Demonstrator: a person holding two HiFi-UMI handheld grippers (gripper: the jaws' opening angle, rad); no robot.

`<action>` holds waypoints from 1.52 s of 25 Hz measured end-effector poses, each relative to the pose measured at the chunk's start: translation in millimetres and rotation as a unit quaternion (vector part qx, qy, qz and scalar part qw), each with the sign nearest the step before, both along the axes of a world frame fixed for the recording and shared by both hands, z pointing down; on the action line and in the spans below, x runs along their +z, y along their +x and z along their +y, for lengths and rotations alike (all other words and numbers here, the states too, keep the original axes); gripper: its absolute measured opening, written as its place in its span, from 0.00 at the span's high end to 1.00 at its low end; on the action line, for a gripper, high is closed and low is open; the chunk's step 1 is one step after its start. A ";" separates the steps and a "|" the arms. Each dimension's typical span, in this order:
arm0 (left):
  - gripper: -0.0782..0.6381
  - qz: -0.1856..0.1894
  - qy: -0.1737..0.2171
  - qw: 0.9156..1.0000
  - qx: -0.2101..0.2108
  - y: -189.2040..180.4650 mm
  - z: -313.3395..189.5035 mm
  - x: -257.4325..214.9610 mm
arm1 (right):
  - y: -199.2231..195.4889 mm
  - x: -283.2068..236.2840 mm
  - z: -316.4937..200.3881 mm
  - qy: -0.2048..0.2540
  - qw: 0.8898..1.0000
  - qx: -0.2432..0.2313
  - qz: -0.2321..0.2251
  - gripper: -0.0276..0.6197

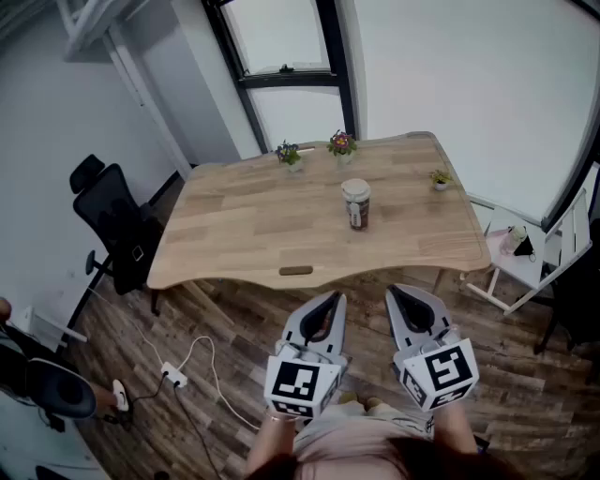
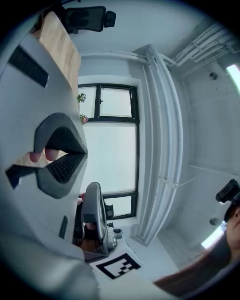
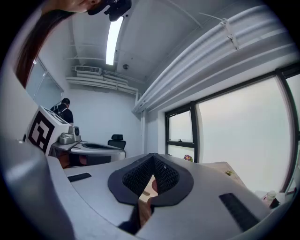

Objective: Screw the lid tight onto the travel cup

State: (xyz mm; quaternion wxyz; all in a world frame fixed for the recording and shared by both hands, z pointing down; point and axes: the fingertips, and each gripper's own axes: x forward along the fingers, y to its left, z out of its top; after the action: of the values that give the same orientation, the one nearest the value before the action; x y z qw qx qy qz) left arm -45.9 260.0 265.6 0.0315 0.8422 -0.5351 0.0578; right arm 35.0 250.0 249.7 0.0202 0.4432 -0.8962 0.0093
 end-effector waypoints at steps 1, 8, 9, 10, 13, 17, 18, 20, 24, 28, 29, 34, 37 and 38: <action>0.89 0.002 0.000 1.000 0.002 -3.8 -0.9 0.5 | -4.5 0.4 -0.6 0.000 1.000 0.001 0.003 0.96; 0.89 0.007 -0.001 0.999 0.032 -24.2 -11.3 4.7 | -28.7 3.6 -10.5 -0.014 1.000 0.012 -0.009 0.96; 0.89 0.005 -0.004 0.999 0.038 -27.1 -11.7 7.8 | -31.9 4.6 -11.7 -0.017 1.000 0.014 -0.012 0.96; 0.89 0.006 -0.007 0.999 0.043 -29.7 -12.5 10.1 | -34.7 5.4 -13.0 -0.020 1.000 0.017 -0.015 0.96; 0.89 0.013 -0.023 0.998 0.054 -35.9 -16.5 11.2 | -40.2 6.0 -18.1 -0.022 0.999 0.031 -0.016 0.96; 0.89 0.018 -0.012 0.998 0.066 -43.8 -24.9 15.7 | -43.9 6.1 -24.4 -0.029 0.998 0.047 -0.026 0.96; 0.89 0.021 -0.009 0.997 0.068 -45.4 -27.3 16.1 | -44.7 6.6 -25.9 -0.030 0.998 0.051 -0.027 0.96; 0.89 0.028 -0.010 0.997 0.073 -46.5 -31.5 16.5 | -45.5 7.9 -28.8 -0.031 0.997 0.057 -0.028 0.96; 0.89 0.031 -0.014 0.996 0.080 -46.7 -43.1 22.1 | -44.2 12.7 -38.4 -0.037 0.997 0.067 -0.028 0.96; 0.89 0.032 -0.014 0.996 0.087 -43.6 -59.2 25.3 | -39.5 16.3 -54.6 -0.040 0.996 0.076 -0.023 0.96; 0.89 0.034 -0.013 0.995 0.088 -42.8 -63.6 25.5 | -38.3 16.9 -59.3 -0.042 0.996 0.077 -0.022 0.96; 0.89 0.046 -0.014 0.995 0.090 -41.5 -93.8 27.3 | -34.4 22.8 -88.6 -0.047 0.996 0.078 -0.012 0.96; 0.89 0.045 -0.017 0.995 0.087 -40.7 -115.1 30.3 | -32.5 26.0 -108.8 -0.049 0.996 0.074 -0.012 0.96; 0.89 0.045 -0.019 0.995 0.086 -39.9 -122.6 30.9 | -31.8 26.1 -116.3 -0.051 0.996 0.072 -0.011 0.96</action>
State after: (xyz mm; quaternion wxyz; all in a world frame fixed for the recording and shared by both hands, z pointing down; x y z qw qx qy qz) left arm -85.8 137.4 296.5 0.0667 0.8860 -0.4577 0.0328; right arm 3.3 133.8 275.9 0.0321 0.5049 -0.8604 0.0611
